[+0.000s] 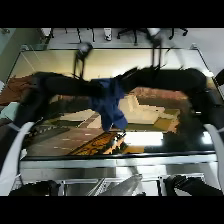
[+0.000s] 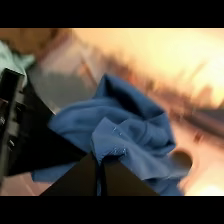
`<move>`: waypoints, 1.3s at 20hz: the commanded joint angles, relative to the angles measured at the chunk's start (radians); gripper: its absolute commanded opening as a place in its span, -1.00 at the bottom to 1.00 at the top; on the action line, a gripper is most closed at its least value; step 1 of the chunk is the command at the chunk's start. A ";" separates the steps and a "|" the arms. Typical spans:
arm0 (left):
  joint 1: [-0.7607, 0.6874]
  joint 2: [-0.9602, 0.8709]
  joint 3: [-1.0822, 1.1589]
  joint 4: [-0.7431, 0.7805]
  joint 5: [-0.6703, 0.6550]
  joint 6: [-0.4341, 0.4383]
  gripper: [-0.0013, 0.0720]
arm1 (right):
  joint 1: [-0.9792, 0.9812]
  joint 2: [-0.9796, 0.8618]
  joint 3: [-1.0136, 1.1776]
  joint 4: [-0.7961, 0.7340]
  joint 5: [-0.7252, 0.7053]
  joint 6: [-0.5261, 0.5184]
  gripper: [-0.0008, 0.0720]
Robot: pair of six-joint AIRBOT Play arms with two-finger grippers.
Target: Fold the shirts.
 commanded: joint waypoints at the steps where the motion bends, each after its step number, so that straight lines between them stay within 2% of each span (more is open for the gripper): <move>1: 0.000 -0.190 -0.122 -0.019 -0.045 0.043 -0.91 | 0.027 -0.134 -0.177 -0.001 0.134 0.035 -0.93; 4: 0.031 -0.314 -0.090 -0.068 -0.117 0.070 -0.91 | 0.025 -0.219 -0.177 -0.001 0.238 0.034 -0.93; 6: 0.071 -0.367 0.012 -0.143 -0.067 0.075 -0.88 | 0.003 -0.221 -0.162 0.000 0.303 0.035 -0.93; 7: 0.094 -0.376 0.082 -0.155 0.019 0.074 -0.13 | -0.015 -0.221 -0.140 0.000 0.291 0.035 -0.93; 8: 0.120 -0.375 0.146 -0.155 0.120 0.064 0.92 | -0.039 -0.221 -0.114 0.000 0.269 0.035 -0.93; 9: 0.150 -0.367 0.208 -0.157 0.227 0.049 0.86 | -0.066 -0.221 -0.090 -0.001 0.251 0.034 -0.93; 11: 0.198 -0.318 0.245 -0.138 0.363 0.010 0.86 | -0.118 -0.221 -0.054 0.000 0.247 0.034 -0.93; 13: 0.220 -0.233 0.151 -0.140 0.392 0.005 0.86 | -0.166 -0.224 -0.032 0.000 0.225 0.035 -0.93; 15: 0.191 -0.141 -0.051 -0.142 0.327 0.005 0.86 | -0.195 -0.233 -0.028 -0.001 0.197 0.034 -0.93; 18: 0.089 -0.061 -0.385 -0.209 0.008 0.007 0.86 | -0.198 -0.253 -0.028 0.000 0.174 0.015 -0.93; 20: 0.021 -0.089 -0.474 -0.239 -0.130 0.016 0.86 | -0.198 -0.256 -0.028 -0.001 0.176 0.014 -0.93; 22: -0.031 -0.151 -0.471 -0.244 -0.162 0.025 0.85 | -0.198 -0.255 -0.028 -0.001 0.175 0.003 -0.93; 26: -0.039 -0.242 -0.381 -0.238 -0.177 0.030 0.85 | -0.198 -0.255 -0.028 -0.001 0.170 -0.005 -0.93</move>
